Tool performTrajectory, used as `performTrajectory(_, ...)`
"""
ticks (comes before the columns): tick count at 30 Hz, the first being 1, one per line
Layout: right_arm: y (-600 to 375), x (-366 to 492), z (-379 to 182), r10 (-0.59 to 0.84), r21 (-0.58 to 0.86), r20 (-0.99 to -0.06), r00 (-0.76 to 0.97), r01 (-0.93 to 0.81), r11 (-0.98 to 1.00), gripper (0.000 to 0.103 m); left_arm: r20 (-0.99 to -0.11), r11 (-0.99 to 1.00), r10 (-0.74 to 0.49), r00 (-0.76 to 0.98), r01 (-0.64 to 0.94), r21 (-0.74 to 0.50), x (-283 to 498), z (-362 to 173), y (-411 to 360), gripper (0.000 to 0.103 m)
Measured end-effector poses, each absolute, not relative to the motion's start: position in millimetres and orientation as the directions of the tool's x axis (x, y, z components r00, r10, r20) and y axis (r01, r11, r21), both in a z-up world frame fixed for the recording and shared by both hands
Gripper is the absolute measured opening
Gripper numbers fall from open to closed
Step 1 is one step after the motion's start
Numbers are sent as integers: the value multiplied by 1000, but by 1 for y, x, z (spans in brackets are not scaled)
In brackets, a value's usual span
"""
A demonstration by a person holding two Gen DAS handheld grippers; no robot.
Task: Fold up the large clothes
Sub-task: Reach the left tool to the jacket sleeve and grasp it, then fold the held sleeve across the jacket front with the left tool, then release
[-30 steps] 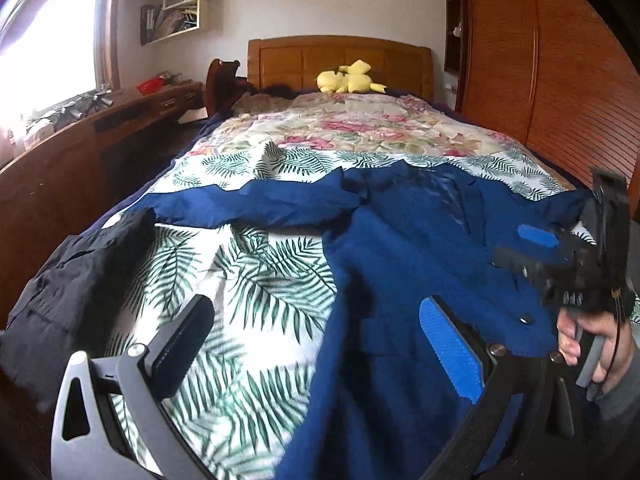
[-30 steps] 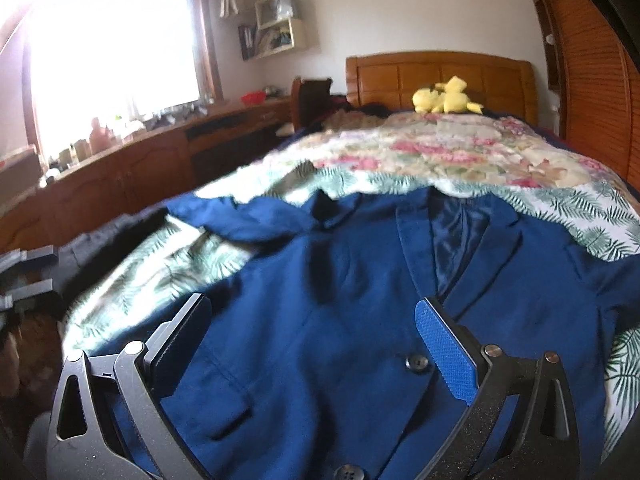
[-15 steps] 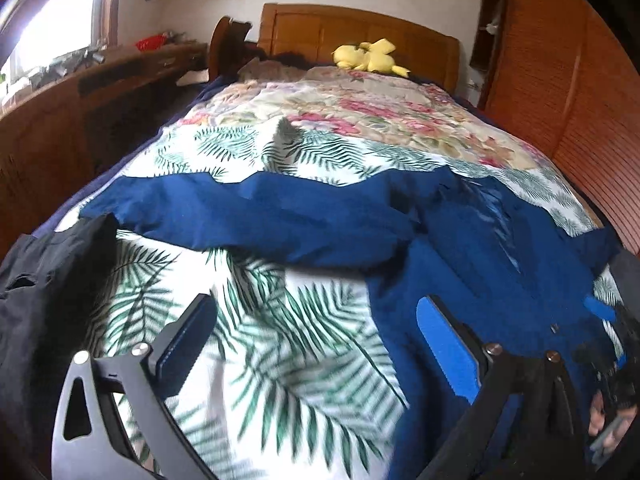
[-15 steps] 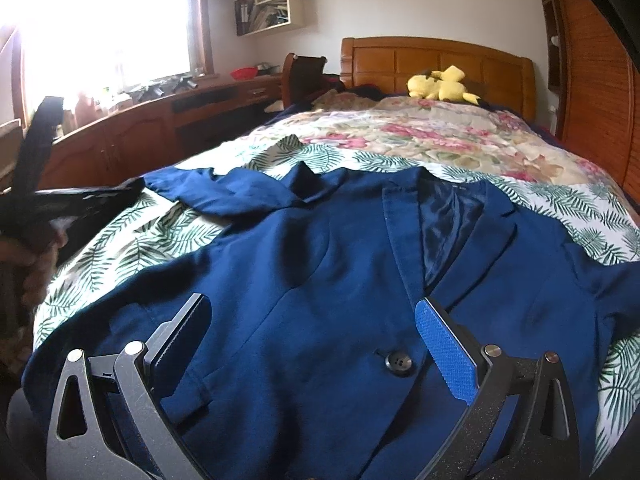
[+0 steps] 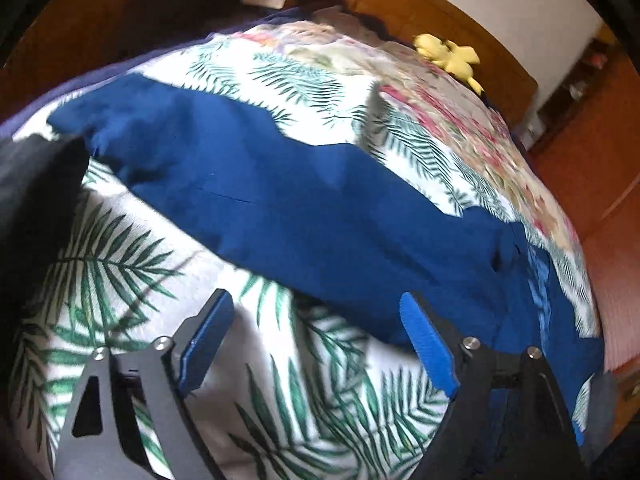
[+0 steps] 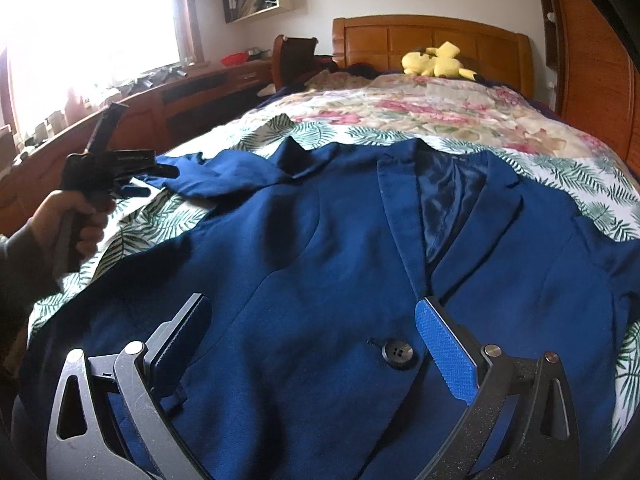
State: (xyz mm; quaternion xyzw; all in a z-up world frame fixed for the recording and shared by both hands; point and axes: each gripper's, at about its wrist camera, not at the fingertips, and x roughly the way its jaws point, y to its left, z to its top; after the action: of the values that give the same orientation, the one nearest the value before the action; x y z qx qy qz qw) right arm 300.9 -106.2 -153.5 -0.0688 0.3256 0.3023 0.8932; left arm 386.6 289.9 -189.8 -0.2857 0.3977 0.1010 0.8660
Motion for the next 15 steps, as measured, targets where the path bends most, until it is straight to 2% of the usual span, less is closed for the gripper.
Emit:
performTrajectory(4,-105,303,-156,495,79,-630,599,-585,808,103,-746,823,-30,666,-407,-397,393,-190,294,78)
performTrajectory(10,-105,304,-159,494,80,-634,595,-585,807,103,-752,819,-10,659,-426,-384,411,-192,299,41)
performTrajectory(12,-105,305,-159,495,85,-634,594,-583,808,103,-759,821,12,651,-440,-365,415,-192,300,21)
performTrajectory(15,-106,306,-159,497,90,-632,595,-580,810,103,-758,847,49,650,-429,-313,417,-183,295,2)
